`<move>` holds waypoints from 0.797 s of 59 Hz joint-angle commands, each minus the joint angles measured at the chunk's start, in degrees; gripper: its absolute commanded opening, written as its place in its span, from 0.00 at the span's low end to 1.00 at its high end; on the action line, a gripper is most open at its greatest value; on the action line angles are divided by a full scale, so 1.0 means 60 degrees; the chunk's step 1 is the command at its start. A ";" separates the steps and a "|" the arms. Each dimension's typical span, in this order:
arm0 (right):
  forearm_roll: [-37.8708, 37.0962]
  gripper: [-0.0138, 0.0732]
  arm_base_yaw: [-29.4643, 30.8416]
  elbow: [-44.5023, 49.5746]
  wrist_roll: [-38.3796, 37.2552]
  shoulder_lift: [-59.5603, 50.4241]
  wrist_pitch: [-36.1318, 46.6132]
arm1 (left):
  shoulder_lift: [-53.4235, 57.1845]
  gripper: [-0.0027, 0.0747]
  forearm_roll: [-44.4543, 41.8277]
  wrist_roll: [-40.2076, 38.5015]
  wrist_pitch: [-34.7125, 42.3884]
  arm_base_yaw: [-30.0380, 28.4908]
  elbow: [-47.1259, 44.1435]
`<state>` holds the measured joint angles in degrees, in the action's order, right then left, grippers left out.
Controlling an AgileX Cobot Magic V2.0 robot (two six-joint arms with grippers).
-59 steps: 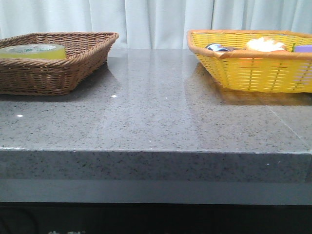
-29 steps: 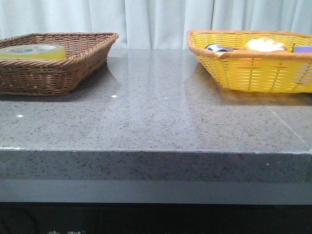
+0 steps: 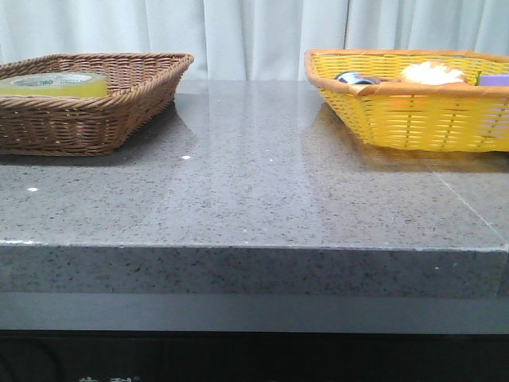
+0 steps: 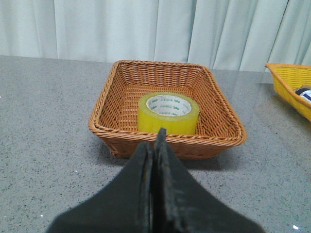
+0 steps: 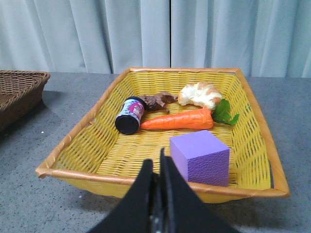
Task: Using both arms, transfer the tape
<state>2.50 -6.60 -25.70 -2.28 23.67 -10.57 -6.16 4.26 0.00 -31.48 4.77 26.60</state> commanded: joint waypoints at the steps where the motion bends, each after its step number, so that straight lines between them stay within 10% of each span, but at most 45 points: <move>1: 0.0007 0.08 0.0074 -0.0231 0.0060 0.0023 0.0824 | -0.0069 0.01 0.0096 -0.0078 0.0720 -0.0004 0.0235; 47: 0.0007 0.08 0.0074 -0.0231 0.0060 0.0023 0.0824 | 0.0085 0.01 0.0096 -0.0078 0.0870 -0.0032 -0.0080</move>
<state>2.50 -6.60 -25.70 -2.28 23.67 -10.57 -5.65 4.26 0.00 -30.98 4.77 25.63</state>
